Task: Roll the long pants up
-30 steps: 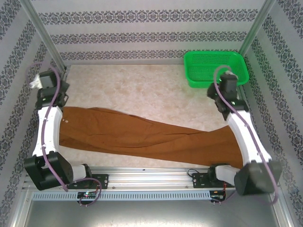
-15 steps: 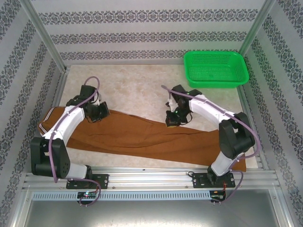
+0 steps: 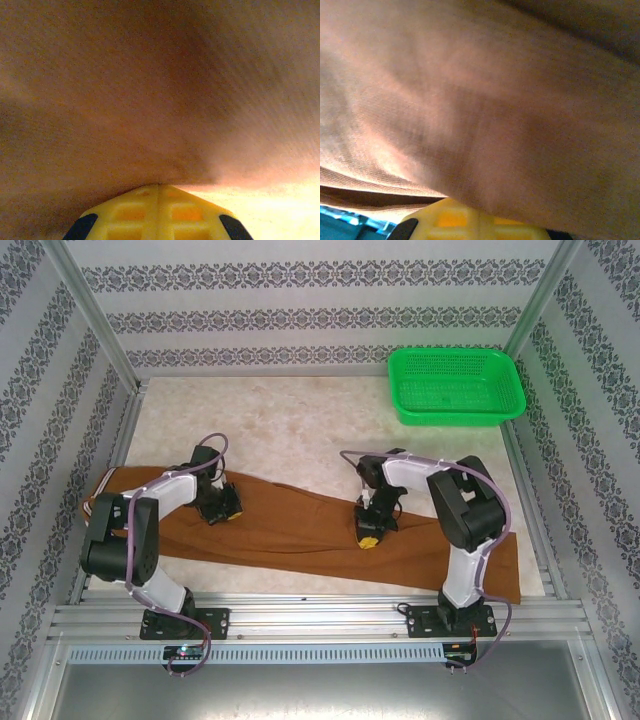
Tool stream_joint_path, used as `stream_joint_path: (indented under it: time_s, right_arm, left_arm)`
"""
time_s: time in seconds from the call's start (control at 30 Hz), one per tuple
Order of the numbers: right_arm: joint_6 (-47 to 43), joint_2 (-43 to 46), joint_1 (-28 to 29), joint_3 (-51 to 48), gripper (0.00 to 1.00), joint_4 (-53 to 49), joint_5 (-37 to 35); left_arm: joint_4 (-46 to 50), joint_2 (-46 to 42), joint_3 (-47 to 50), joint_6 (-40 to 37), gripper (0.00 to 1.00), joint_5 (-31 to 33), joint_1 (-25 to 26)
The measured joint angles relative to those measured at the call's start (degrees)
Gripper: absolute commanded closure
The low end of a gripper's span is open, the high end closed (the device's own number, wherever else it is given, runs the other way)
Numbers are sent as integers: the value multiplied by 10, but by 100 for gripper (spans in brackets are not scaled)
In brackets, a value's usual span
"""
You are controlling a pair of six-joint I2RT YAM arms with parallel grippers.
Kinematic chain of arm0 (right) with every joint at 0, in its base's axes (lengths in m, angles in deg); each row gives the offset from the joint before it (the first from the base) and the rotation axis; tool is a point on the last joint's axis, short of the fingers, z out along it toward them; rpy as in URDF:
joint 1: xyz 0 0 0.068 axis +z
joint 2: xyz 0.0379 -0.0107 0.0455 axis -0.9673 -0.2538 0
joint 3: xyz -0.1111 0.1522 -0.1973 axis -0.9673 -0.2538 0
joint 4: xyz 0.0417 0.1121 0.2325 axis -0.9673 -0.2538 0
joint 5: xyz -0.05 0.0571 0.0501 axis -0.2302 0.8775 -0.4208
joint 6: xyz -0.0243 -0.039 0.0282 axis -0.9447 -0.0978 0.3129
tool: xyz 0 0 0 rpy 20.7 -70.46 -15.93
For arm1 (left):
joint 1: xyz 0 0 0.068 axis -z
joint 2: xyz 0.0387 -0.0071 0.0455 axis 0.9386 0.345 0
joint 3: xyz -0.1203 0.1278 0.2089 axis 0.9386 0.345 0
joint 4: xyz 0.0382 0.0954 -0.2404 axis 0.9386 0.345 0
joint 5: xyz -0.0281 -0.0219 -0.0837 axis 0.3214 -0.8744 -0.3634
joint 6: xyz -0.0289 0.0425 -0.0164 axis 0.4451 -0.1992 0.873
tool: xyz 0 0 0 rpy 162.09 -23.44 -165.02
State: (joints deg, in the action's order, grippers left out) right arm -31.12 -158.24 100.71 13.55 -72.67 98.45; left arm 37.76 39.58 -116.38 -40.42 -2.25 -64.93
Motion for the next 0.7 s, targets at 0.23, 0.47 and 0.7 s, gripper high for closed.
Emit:
stream_joint_path:
  time_s: [0.23,0.47,0.7]
  right_arm:
    - [-4,-90,-71,147,100,-49,-17]
    - [-18,-143,-115,278,100,-35,-65]
    - [-13,81,-212,225,74,-21,-178]
  left_arm:
    - [-19,40,-46,61,100,34,4]
    - [-26,96,-124,80,91,85,4]
    - [15,32,-181,3,78,143,14]
